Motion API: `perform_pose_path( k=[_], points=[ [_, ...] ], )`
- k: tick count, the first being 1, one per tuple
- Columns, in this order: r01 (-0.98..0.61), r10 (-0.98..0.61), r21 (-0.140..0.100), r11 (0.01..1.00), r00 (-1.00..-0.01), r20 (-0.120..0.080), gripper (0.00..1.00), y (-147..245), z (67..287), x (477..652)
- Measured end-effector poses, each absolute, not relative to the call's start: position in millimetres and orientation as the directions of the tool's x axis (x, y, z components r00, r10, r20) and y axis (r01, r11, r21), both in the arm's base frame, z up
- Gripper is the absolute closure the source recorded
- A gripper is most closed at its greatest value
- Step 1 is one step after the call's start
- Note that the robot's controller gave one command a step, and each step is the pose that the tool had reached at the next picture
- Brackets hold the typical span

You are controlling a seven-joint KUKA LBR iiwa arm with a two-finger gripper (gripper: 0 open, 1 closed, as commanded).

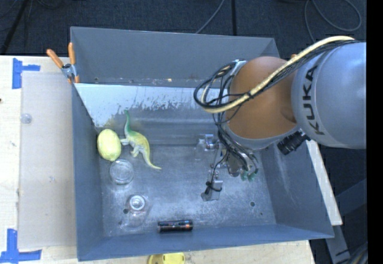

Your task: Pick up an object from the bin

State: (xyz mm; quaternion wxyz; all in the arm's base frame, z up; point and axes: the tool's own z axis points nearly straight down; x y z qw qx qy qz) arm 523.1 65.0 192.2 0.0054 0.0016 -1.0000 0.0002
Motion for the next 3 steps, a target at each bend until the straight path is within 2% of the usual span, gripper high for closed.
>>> perform_pose_path(
  k=[1, 2, 3],
  points=[
    [-0.001, -0.001, 0.0, 1.0, -1.0, 0.003, 0.0, 65, 197, 524.6],
    [-0.113, -0.113, 0.0, 0.994, -0.994, 0.003, 0.0, 86, 163, 516.6],
    [-0.298, -0.298, 0.001, 0.954, -0.954, 0.003, 0.0, 161, 146, 512.8]
  ],
)
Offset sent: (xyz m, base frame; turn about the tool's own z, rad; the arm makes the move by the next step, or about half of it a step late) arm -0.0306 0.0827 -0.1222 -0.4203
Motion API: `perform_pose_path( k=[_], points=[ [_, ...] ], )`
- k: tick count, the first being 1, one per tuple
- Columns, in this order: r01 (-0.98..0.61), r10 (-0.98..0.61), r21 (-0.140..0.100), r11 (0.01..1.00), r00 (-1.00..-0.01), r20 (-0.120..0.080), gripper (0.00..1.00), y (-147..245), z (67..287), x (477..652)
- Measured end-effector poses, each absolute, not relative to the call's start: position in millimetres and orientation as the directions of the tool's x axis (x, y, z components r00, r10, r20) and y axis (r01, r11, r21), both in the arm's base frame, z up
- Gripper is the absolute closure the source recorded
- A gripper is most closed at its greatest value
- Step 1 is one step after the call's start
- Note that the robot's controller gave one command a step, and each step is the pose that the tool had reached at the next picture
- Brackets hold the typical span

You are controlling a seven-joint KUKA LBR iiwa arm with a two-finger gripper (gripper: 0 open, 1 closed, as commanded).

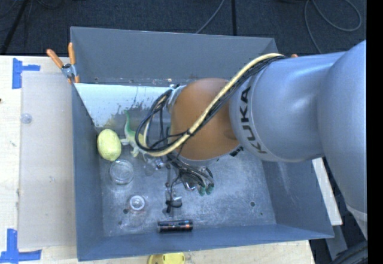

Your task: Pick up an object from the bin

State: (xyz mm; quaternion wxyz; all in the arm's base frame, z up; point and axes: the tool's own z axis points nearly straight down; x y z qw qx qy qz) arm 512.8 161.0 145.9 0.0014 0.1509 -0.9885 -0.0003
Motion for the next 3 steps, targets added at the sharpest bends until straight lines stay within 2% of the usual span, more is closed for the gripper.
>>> perform_pose_path(
  k=[1, 2, 3],
  points=[
    [-0.372, -0.372, 0.001, 0.928, -0.928, 0.005, 0.0, 172, 137, 492.1],
    [-0.634, -0.634, 0.002, 0.773, -0.773, 0.003, 0.0, 185, 95, 497.9],
    [-0.638, -0.638, -0.001, 0.77, -0.77, 0.0, 1.0, 205, 74, 500.0]
  ],
)
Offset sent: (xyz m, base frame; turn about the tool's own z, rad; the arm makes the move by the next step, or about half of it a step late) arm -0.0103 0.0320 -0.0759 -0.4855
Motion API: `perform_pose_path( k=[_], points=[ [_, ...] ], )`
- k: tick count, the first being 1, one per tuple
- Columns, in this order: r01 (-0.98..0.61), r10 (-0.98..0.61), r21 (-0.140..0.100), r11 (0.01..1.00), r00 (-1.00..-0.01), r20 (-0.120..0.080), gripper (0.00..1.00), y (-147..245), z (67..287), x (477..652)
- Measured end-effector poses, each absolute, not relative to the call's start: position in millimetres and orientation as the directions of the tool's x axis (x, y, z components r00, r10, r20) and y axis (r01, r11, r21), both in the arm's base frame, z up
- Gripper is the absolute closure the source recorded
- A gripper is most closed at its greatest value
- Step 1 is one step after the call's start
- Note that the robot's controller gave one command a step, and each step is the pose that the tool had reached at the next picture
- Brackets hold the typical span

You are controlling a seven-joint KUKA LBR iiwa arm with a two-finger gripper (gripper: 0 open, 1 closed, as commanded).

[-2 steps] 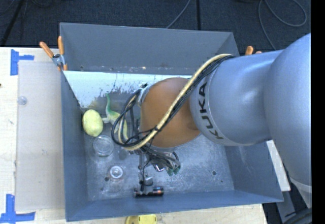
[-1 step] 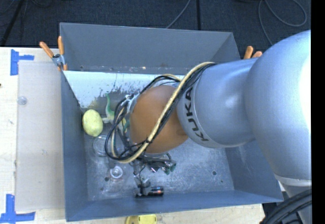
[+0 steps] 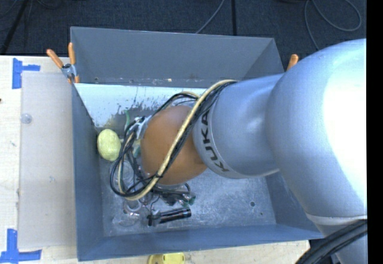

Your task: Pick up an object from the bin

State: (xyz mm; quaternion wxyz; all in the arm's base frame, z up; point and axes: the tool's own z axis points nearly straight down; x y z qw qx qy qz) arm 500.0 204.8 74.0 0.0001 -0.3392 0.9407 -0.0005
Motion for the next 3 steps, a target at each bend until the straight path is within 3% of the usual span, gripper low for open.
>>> perform_pose_path(
  k=[2, 3],
  points=[
    [-0.638, -0.638, 0.0, 0.77, -0.77, 0.004, 1.0, 204, 80, 498.5],
    [-0.638, -0.638, 0.004, 0.77, -0.77, 0.011, 1.0, 204, 99, 496.0]
  ],
)
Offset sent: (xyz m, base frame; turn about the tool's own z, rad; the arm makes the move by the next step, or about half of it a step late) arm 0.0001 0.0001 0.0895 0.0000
